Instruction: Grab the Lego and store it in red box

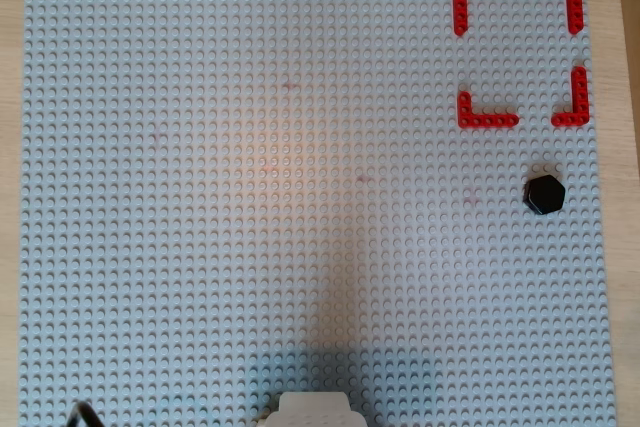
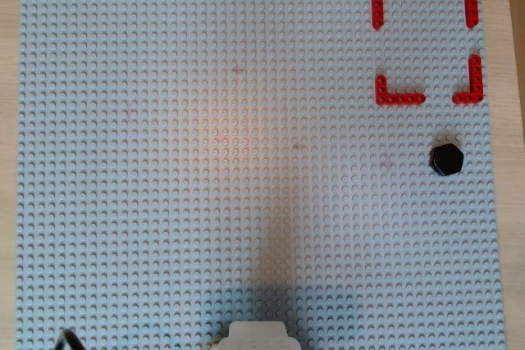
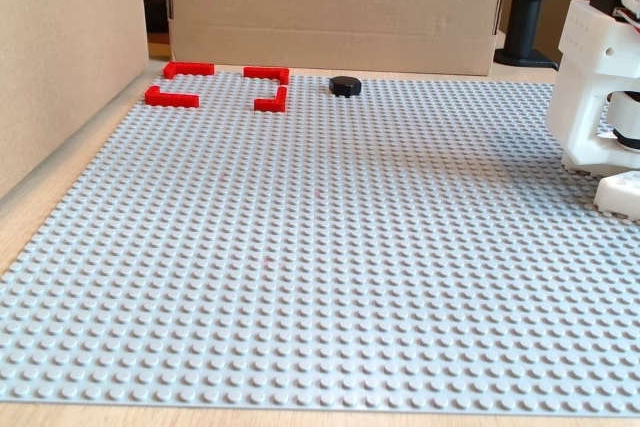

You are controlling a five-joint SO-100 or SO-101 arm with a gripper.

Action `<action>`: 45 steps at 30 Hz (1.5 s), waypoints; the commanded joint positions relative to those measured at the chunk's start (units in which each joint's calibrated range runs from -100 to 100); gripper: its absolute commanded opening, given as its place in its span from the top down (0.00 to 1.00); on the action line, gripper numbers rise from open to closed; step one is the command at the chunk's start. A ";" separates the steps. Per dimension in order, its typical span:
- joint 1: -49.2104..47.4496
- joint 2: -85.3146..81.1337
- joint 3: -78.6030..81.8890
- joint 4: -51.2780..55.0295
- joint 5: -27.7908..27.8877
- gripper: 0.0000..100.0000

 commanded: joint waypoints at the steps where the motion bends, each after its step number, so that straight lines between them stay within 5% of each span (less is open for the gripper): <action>1: -0.12 -0.51 0.11 0.24 0.00 0.98; 17: -0.12 1.70 -0.34 0.07 0.05 0.98; 32: 0.25 34.16 -20.52 0.24 4.79 0.98; 45: 20.79 66.70 -22.34 0.24 5.73 0.93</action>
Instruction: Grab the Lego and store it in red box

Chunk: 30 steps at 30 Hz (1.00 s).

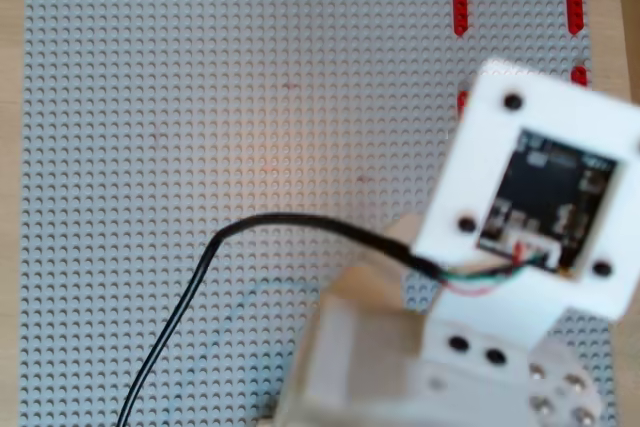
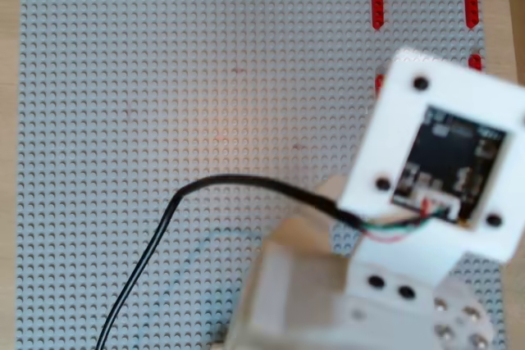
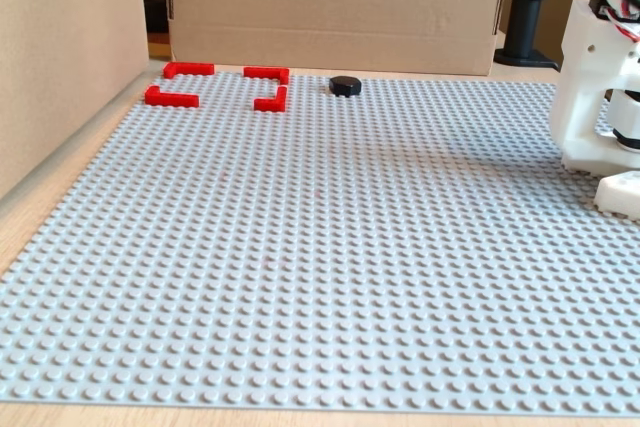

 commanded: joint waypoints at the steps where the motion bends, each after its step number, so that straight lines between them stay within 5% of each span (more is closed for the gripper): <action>1: 5.62 9.98 -2.22 0.24 1.42 0.93; 16: 17.23 43.20 -12.95 -0.55 7.78 0.89; 30: 18.57 52.19 -13.04 -8.09 11.22 0.81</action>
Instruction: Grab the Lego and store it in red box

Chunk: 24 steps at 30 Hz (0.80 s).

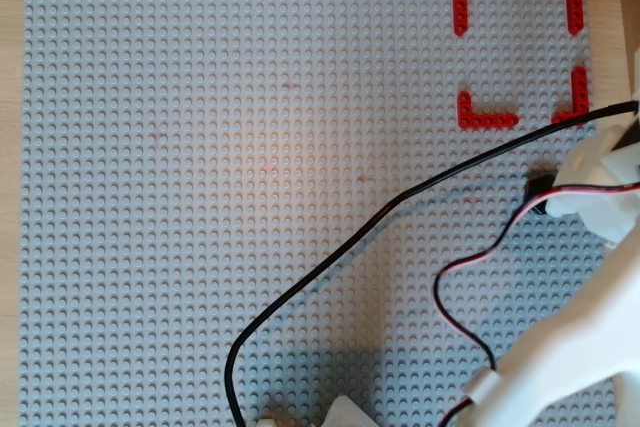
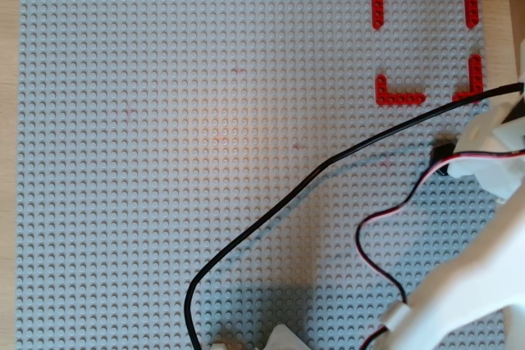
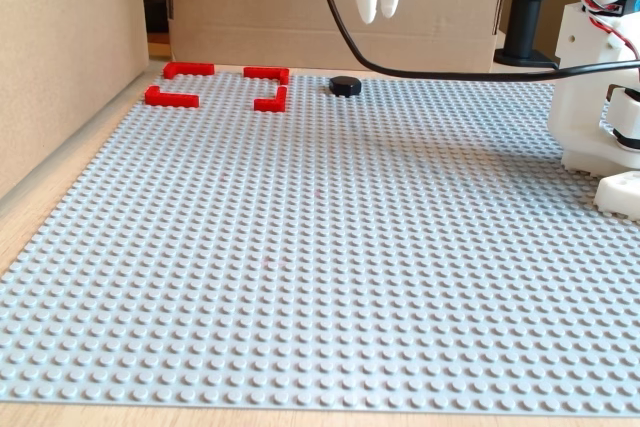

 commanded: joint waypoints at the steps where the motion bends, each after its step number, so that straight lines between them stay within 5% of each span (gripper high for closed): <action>1: -1.36 -0.14 -1.95 -0.58 0.43 0.81; 24: -7.54 1.56 7.05 -8.47 0.74 0.81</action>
